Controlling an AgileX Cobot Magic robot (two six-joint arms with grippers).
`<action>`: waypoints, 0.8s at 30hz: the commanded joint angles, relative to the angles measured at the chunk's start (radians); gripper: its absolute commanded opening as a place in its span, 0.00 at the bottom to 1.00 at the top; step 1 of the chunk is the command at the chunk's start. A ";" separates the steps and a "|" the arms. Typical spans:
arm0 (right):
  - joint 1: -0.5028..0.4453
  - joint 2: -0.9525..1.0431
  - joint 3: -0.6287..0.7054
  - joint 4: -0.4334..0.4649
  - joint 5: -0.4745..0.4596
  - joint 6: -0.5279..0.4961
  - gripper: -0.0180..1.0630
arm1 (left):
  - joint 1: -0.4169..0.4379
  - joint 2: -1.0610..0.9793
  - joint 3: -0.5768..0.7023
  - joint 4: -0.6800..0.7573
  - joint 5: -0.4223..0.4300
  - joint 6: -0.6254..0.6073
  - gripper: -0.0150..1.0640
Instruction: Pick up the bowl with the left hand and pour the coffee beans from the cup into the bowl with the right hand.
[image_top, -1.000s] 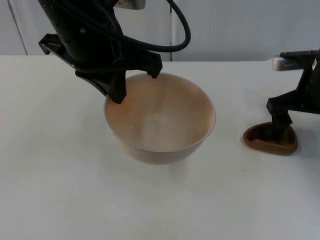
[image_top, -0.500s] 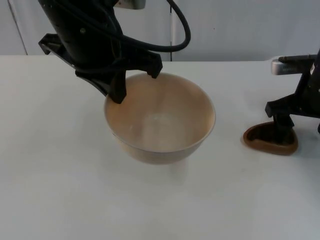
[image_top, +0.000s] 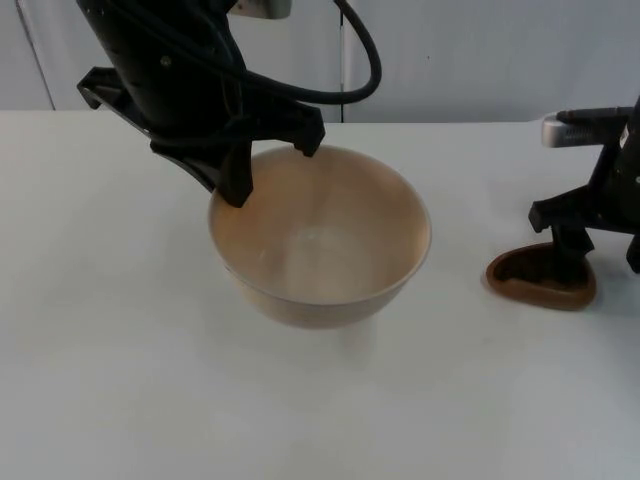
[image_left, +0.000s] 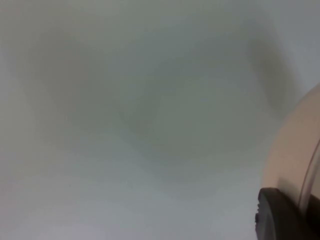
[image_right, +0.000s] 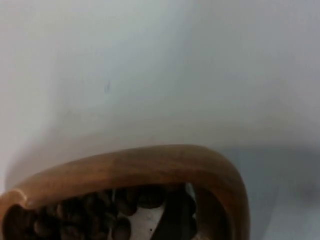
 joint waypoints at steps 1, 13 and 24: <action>-0.002 0.006 0.001 0.003 -0.011 0.003 0.65 | -0.006 -0.015 -0.007 -0.013 -0.010 -0.004 0.01; -0.002 0.036 0.001 0.006 -0.012 0.003 0.64 | -0.006 -0.015 -0.007 -0.011 -0.010 -0.004 0.01; -0.002 0.037 0.001 0.006 -0.014 0.003 0.44 | -0.006 -0.015 -0.007 -0.011 -0.010 -0.004 0.01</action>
